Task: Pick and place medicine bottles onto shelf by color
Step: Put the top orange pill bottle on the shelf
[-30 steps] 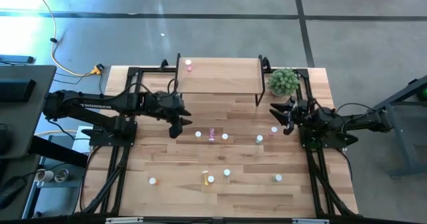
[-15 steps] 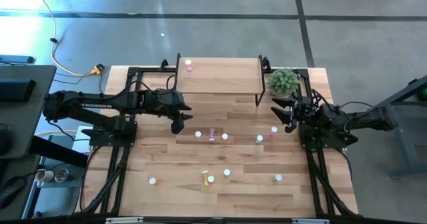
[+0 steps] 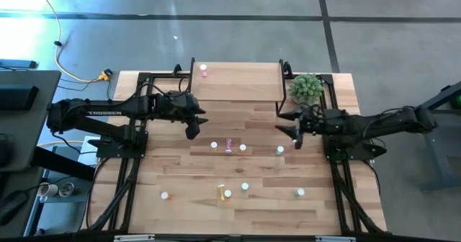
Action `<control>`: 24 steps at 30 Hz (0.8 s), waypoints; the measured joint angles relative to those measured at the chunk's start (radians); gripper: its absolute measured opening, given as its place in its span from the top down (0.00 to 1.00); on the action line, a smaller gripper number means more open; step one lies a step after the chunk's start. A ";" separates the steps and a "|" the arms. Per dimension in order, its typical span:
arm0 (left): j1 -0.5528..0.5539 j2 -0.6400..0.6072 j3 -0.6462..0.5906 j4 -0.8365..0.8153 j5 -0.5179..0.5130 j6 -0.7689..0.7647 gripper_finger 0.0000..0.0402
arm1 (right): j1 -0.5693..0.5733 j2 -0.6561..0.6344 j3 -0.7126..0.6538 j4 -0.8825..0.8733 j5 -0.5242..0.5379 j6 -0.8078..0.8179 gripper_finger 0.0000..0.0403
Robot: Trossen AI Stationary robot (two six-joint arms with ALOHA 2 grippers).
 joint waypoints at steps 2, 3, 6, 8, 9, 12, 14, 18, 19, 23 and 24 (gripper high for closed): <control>0.000 0.000 0.000 0.000 0.000 0.000 0.58 | 0.000 0.062 0.029 -0.003 -0.028 -0.039 0.46; 0.000 0.000 0.000 0.001 0.000 0.000 0.58 | 0.000 0.095 0.044 -0.003 -0.035 -0.059 0.46; 0.000 0.000 0.000 0.003 0.000 0.000 0.58 | 0.000 0.182 0.084 -0.001 -0.057 -0.107 0.46; 0.000 0.000 0.000 0.003 0.000 0.000 0.58 | 0.000 0.236 0.105 -0.003 -0.065 -0.126 0.46; 0.000 0.000 0.000 0.003 0.000 0.000 0.58 | 0.000 0.264 0.116 -0.003 -0.068 -0.132 0.46; 0.000 0.000 0.000 0.003 0.000 0.000 0.58 | 0.000 0.338 0.140 -0.001 -0.069 -0.133 0.46; 0.000 0.000 0.000 0.003 0.000 0.000 0.58 | 0.000 0.385 0.151 -0.001 -0.069 -0.133 0.46; 0.000 0.000 0.000 0.003 0.000 0.000 0.58 | 0.000 0.474 0.166 0.029 -0.091 -0.133 0.46; 0.000 0.000 0.000 0.003 0.000 0.000 0.58 | 0.000 0.497 0.171 0.039 -0.109 -0.133 0.46; 0.000 0.000 0.000 0.003 0.000 0.000 0.58 | 0.000 0.576 0.198 0.059 -0.155 -0.133 0.46; 0.000 0.000 0.000 0.003 0.000 0.000 0.58 | 0.000 0.594 0.204 0.060 -0.158 -0.134 0.46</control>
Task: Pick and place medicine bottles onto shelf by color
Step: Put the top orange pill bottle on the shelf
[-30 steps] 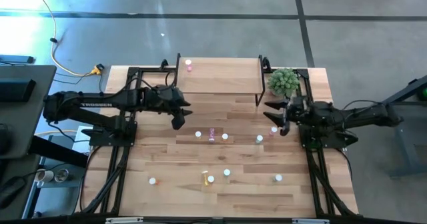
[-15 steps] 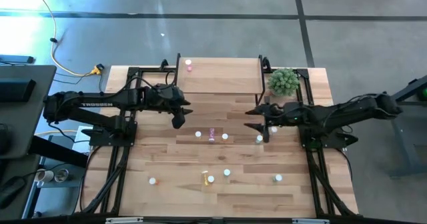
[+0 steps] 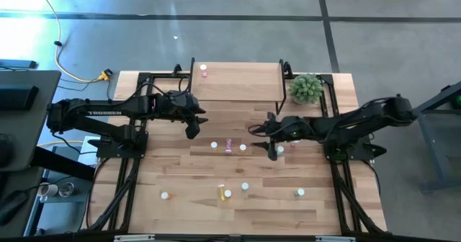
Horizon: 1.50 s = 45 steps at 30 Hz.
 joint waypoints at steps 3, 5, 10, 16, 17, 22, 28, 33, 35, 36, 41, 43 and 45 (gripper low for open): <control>0.000 0.000 0.000 0.000 0.000 0.000 0.58 | 0.000 0.057 0.018 0.016 -0.001 0.000 0.46; 0.000 0.000 0.000 0.002 0.000 0.000 0.58 | 0.000 0.092 0.028 0.027 -0.011 0.000 0.46; 0.000 0.000 0.000 0.002 0.000 0.000 0.58 | 0.000 0.175 0.068 0.036 -0.050 -0.012 0.46; 0.000 0.000 0.000 0.003 0.000 0.000 0.58 | 0.000 0.262 0.116 0.036 -0.057 -0.026 0.46; 0.000 0.000 0.000 0.003 0.000 0.000 0.58 | 0.000 0.276 0.123 0.035 -0.060 -0.026 0.46; 0.000 0.000 0.001 0.002 0.000 0.000 0.58 | 0.000 0.343 0.154 0.035 -0.061 -0.026 0.46; -0.001 0.000 0.001 -0.001 0.000 0.000 0.58 | 0.000 0.390 0.162 0.028 -0.062 -0.017 0.46; -0.001 0.000 0.001 -0.001 0.000 0.000 0.58 | 0.000 0.398 0.162 0.016 -0.062 -0.017 0.46; -0.001 0.000 0.001 -0.001 0.000 0.000 0.58 | 0.000 0.398 0.162 0.005 -0.062 -0.015 0.46; -0.001 0.000 0.001 -0.001 0.000 0.000 0.58 | 0.000 0.398 0.162 -0.002 -0.062 -0.015 0.46; -0.001 0.000 0.001 -0.001 0.000 0.000 0.58 | 0.000 0.398 0.162 -0.013 -0.057 0.001 0.46; -0.001 0.000 0.001 -0.001 0.000 0.000 0.58 | 0.000 0.398 0.162 -0.014 -0.057 0.001 0.48; -0.001 0.000 0.001 -0.001 0.000 0.000 0.58 | 0.000 0.398 0.162 -0.014 -0.056 0.001 0.51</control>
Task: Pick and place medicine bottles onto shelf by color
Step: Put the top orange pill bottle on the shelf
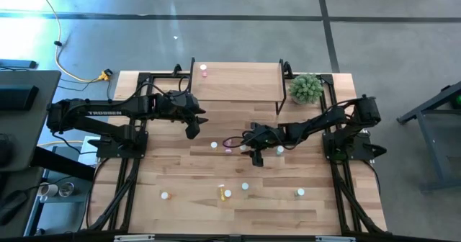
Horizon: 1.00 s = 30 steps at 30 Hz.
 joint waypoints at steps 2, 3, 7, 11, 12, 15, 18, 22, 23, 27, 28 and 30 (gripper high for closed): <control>0.000 0.000 0.000 0.000 0.000 0.000 0.58 | 0.000 0.000 0.000 0.000 0.000 0.000 0.56; 0.000 0.000 0.000 0.000 0.000 0.000 0.58 | 0.000 0.000 0.000 0.000 0.000 0.000 0.58; 0.000 0.000 0.000 0.000 0.000 0.000 0.58 | 0.000 0.000 0.000 0.000 0.004 0.000 0.67; 0.000 0.000 0.000 0.000 0.000 0.000 0.58 | 0.000 -0.001 0.000 0.000 0.004 0.000 0.73; 0.000 0.000 0.000 0.000 0.000 0.000 0.58 | 0.000 -0.001 0.000 0.000 0.004 0.000 0.73; 0.000 0.000 0.000 0.000 0.000 0.000 0.58 | 0.000 -0.005 0.000 -0.003 0.004 0.000 0.73; 0.000 0.000 0.000 0.000 0.000 0.000 0.58 | 0.000 -0.023 -0.001 -0.006 0.004 0.000 0.73; 0.000 0.000 0.000 0.000 0.000 0.000 0.58 | -0.006 -0.073 -0.001 -0.017 0.004 0.000 0.73; 0.000 0.000 0.000 0.000 0.000 0.000 0.58 | -0.010 -0.090 -0.001 -0.026 0.004 0.000 0.73; 0.000 0.000 0.000 0.000 0.000 0.000 0.58 | -0.034 -0.166 -0.001 -0.048 0.004 0.000 0.73; 0.000 0.000 0.000 0.001 0.000 0.000 0.58 | -0.042 -0.184 -0.001 -0.046 0.004 0.000 0.73; 0.000 0.000 0.000 0.001 0.000 0.000 0.58 | -0.062 -0.225 -0.001 -0.050 0.004 0.000 0.73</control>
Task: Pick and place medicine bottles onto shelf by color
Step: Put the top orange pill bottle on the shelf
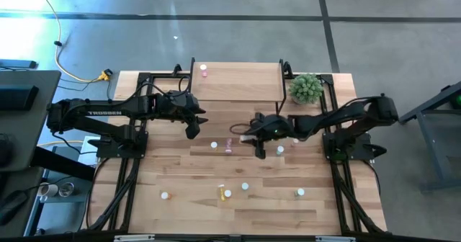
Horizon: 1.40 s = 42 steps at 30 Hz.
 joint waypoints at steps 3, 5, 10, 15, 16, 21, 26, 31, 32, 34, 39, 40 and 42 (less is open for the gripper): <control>0.000 0.000 0.000 0.000 0.000 0.000 0.58 | -0.039 -0.062 0.000 0.001 0.000 0.000 0.73; 0.000 0.000 0.000 0.000 0.000 0.001 0.58 | -0.070 -0.104 0.000 0.000 0.000 0.000 0.73; 0.000 0.000 0.000 0.000 0.000 0.026 0.58 | -0.173 -0.211 0.004 -0.025 0.000 -0.006 0.73; 0.000 0.000 0.000 0.001 -0.009 0.026 0.58 | -0.293 -0.264 0.105 -0.213 0.002 -0.066 0.73; 0.000 0.000 0.000 0.001 -0.010 0.026 0.58 | -0.316 -0.265 0.135 -0.257 0.002 -0.078 0.73; 0.000 0.000 0.000 0.001 -0.011 0.026 0.58 | -0.432 -0.264 0.259 -0.417 0.012 -0.124 0.73; 0.000 0.000 0.000 0.001 -0.011 0.026 0.58 | -0.540 -0.264 0.318 -0.479 0.013 -0.124 0.73; 0.000 0.000 0.000 0.001 -0.011 0.026 0.58 | -0.633 -0.263 0.327 -0.494 0.014 -0.124 0.73; 0.000 0.000 0.000 0.001 -0.011 0.026 0.58 | -0.649 -0.263 0.327 -0.496 0.014 -0.118 0.73; 0.000 0.000 0.000 0.001 -0.011 0.026 0.58 | -0.676 -0.261 0.327 -0.501 0.014 -0.098 0.73; 0.000 0.000 0.000 0.001 -0.011 0.025 0.58 | -0.720 -0.238 0.328 -0.501 0.014 -0.071 0.73; 0.000 0.000 0.000 0.001 -0.011 0.025 0.58 | -0.725 -0.230 0.328 -0.501 0.014 -0.067 0.73; 0.000 0.000 0.000 0.001 -0.011 0.023 0.58 | -0.737 -0.211 0.328 -0.504 0.011 -0.051 0.73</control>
